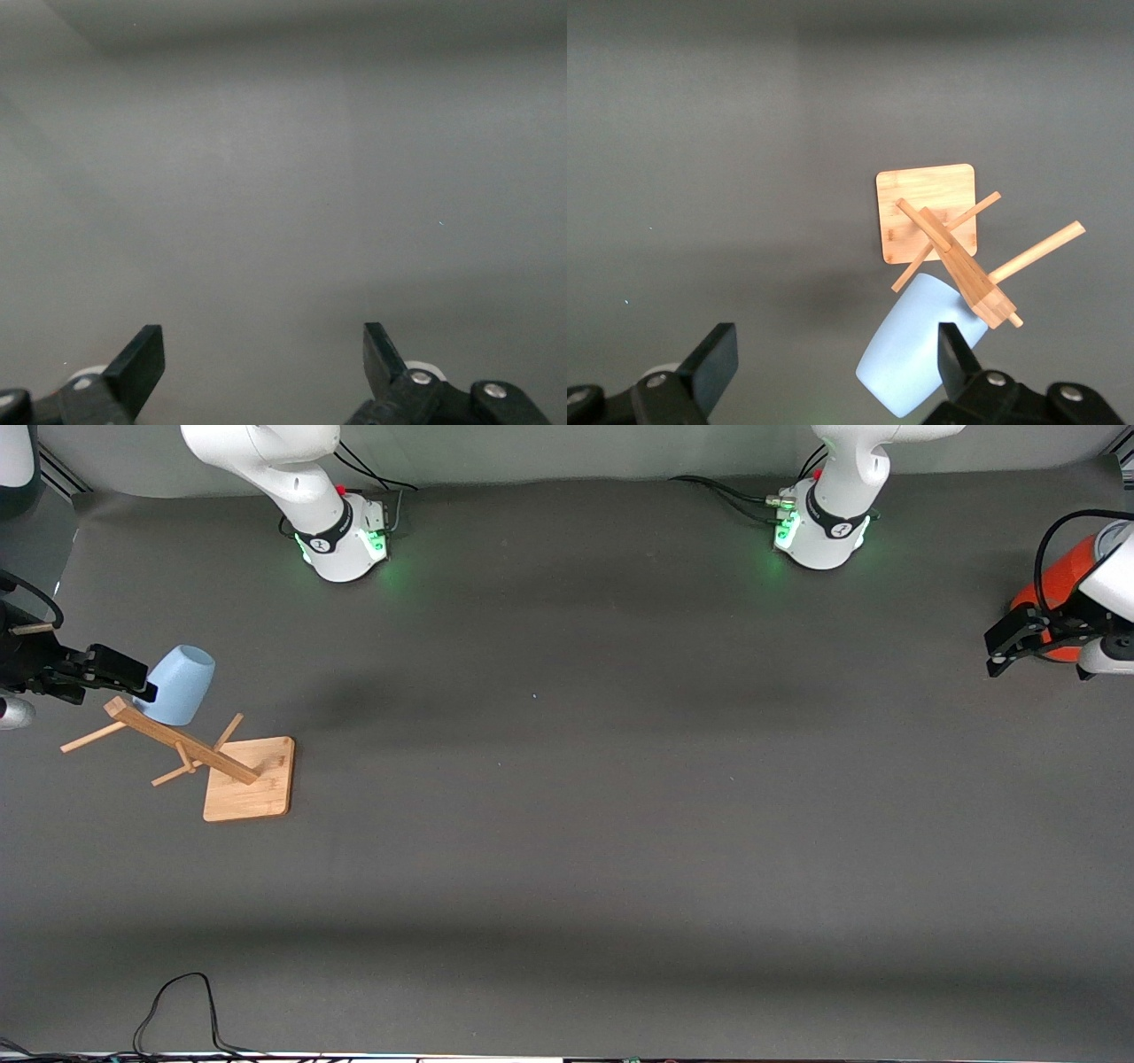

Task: Rotate and upright cup with both arms
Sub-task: 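Move the right gripper to the blue cup on the wooden stand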

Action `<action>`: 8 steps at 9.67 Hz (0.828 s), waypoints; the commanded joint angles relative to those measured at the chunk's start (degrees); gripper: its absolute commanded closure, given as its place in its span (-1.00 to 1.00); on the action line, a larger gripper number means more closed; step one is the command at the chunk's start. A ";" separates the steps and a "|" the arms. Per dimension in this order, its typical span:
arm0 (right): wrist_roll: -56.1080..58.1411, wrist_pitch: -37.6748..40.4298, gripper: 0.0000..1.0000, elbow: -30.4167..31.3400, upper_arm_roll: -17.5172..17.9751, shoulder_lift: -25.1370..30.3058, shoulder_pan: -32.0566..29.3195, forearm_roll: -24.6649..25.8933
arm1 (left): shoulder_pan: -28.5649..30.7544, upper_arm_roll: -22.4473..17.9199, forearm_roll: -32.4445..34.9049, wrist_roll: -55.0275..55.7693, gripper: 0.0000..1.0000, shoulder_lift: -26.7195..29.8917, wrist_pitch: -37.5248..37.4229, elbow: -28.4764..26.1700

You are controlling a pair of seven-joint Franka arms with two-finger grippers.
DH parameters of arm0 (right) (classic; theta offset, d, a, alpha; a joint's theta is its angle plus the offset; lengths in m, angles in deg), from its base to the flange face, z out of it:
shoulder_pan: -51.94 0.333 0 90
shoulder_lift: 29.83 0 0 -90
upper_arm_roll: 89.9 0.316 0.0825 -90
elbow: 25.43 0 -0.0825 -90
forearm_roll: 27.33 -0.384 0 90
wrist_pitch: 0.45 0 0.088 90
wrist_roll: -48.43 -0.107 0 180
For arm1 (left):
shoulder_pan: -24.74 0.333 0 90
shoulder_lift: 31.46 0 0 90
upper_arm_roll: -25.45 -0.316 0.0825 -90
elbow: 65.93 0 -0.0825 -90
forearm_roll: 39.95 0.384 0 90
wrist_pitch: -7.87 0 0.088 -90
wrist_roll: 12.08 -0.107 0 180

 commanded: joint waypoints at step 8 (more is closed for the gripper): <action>1.80 -1.16 -1.00 7.93 -4.02 6.64 0.01 0.71 | -1.17 -0.20 -0.79 0.04 -1.00 -1.37 -4.99 5.37</action>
